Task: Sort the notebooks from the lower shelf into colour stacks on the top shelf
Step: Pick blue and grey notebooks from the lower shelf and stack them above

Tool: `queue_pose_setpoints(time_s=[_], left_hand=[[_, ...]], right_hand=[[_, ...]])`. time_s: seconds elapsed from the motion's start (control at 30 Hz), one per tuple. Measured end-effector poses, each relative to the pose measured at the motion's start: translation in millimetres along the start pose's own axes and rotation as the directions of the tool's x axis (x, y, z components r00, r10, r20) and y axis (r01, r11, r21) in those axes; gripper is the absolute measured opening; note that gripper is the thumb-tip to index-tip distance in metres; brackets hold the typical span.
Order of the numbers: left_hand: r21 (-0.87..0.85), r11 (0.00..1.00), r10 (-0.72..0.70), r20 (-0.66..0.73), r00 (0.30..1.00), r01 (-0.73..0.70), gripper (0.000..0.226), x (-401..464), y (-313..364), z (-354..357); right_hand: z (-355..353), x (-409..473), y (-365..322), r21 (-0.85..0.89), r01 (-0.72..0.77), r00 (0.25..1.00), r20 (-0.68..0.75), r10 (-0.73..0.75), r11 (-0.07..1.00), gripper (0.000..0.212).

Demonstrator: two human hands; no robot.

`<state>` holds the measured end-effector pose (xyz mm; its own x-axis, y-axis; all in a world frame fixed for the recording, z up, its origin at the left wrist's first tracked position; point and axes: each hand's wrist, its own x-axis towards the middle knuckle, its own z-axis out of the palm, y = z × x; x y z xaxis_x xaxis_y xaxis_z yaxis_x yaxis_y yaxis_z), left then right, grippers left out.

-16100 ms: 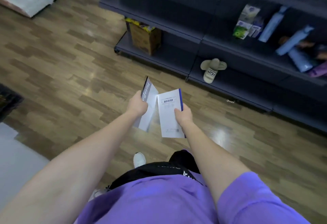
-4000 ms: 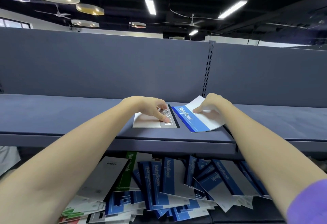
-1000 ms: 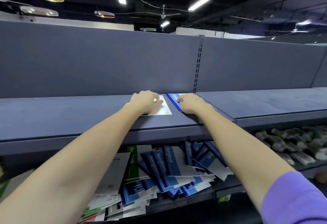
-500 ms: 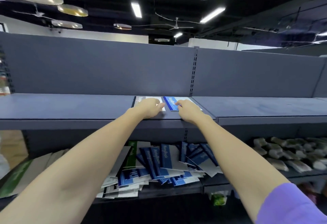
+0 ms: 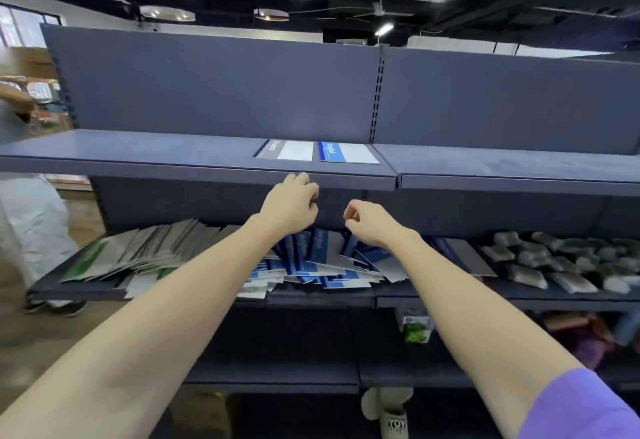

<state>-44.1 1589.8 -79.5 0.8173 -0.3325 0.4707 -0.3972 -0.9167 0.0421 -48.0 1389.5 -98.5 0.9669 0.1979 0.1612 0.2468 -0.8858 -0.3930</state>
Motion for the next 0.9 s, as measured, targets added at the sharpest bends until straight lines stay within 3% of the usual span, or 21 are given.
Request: queue_pose_setpoints(time_s=[0.27, 0.43, 0.9], left_hand=[[-0.067, 0.977, -0.157, 0.409, 0.899, 0.201, 0.035, -65.5, -8.5, 67.8], [-0.056, 0.961, -0.214, 0.466, 0.859, 0.270, 0.041, -70.3, -26.4, 104.0], [-0.105, 0.956, -0.179, 0.530, 0.829, 0.274, 0.056, -26.5, -121.1, 176.5]], right_hand=[[68.3, -15.4, 8.1, 0.008, -0.016, 0.972, 0.237, 0.013, 1.000, 0.024], [102.6, -7.0, 15.6, -0.026, -0.051, 0.975, 0.216, 0.056, 0.998, 0.037], [177.7, 78.3, 18.1, -0.194, -0.187, 0.952, 0.206, 0.227, 0.963, 0.055]])
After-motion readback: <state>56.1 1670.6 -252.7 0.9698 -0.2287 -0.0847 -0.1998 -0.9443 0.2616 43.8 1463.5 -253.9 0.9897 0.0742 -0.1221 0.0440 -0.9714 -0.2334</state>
